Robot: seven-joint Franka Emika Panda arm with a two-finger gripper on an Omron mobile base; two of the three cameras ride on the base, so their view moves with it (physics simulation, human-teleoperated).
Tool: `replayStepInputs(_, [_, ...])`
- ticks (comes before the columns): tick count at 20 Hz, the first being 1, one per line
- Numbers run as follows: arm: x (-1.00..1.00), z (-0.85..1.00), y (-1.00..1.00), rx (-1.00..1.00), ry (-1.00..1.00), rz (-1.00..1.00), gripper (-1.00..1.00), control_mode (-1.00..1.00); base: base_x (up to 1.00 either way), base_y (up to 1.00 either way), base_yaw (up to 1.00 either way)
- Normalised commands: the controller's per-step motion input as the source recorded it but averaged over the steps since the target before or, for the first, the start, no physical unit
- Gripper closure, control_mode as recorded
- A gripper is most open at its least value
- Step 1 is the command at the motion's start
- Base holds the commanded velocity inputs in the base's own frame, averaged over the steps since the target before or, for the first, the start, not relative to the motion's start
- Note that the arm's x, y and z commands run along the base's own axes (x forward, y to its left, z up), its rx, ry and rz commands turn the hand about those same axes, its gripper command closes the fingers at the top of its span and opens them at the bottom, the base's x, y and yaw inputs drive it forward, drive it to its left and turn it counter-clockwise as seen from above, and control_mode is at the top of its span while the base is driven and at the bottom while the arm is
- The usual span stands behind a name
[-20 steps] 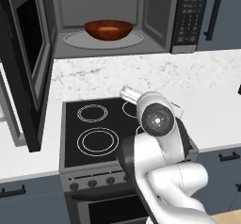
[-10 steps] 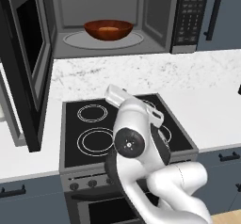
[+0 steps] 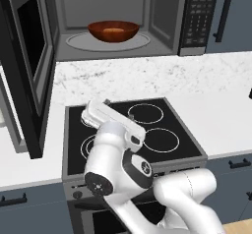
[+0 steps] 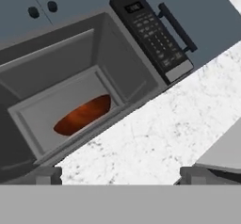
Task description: Open the microwave, place the bowl with waffle inside the microwave, then close the microwave door and turn it on.
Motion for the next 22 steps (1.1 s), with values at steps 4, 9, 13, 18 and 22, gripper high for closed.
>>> replayStepInputs(4, [0.04,-0.45,0.57,-0.07,-0.14,0.00,-1.00,-1.00,0.00,0.00,0.00])
replayStepInputs(9, [0.00,-0.30,0.68,-0.11,-0.09,0.00,-1.00,-1.00,0.00,0.00,0.00])
replayStepInputs(13, [0.00,-0.23,0.78,-0.16,-0.02,0.00,1.00,-1.00,0.00,0.00,0.00])
replayStepInputs(18, [0.00,-0.06,0.84,-0.18,-0.01,0.00,1.00,-1.00,0.00,0.00,0.00])
replayStepInputs(22, [0.02,0.00,0.86,-0.17,-0.07,0.00,1.00,-1.00,0.00,0.00,0.00])
